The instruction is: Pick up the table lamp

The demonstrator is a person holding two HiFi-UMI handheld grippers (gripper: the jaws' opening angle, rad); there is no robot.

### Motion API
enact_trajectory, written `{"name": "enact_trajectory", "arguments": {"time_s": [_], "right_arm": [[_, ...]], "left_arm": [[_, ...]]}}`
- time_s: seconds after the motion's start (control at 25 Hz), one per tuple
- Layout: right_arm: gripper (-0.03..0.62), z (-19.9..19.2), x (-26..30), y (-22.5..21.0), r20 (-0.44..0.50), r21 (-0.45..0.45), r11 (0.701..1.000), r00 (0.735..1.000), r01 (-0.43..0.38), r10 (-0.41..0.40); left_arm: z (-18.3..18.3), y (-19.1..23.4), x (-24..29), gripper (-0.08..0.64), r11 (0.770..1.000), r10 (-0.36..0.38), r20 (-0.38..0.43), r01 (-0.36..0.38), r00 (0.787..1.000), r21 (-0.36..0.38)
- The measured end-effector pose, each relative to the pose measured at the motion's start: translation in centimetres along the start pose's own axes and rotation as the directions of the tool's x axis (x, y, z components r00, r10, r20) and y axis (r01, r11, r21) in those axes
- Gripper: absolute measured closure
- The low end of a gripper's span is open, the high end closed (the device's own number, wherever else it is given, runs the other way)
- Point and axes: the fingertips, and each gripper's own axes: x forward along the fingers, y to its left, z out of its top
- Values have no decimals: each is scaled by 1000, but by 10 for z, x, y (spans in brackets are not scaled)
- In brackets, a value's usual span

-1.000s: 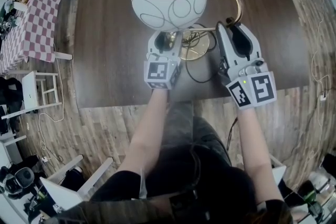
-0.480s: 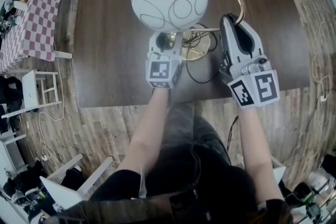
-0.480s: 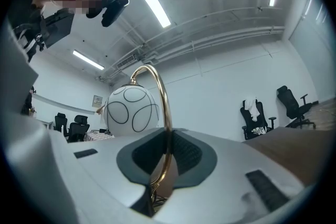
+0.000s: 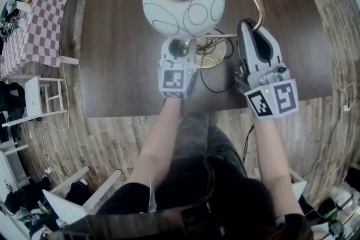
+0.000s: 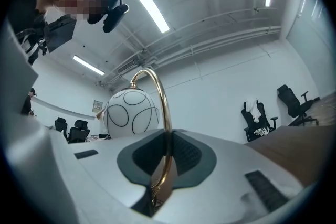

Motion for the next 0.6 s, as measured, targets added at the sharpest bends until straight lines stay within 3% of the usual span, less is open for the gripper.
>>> {"name": "enact_trajectory", "arguments": {"time_s": [0.6], "right_arm": [[565, 10, 1, -5, 40, -14, 1000, 999, -24, 24]], "left_arm": [[7, -13, 3, 442, 998, -12, -3, 13, 1000, 61]]}}
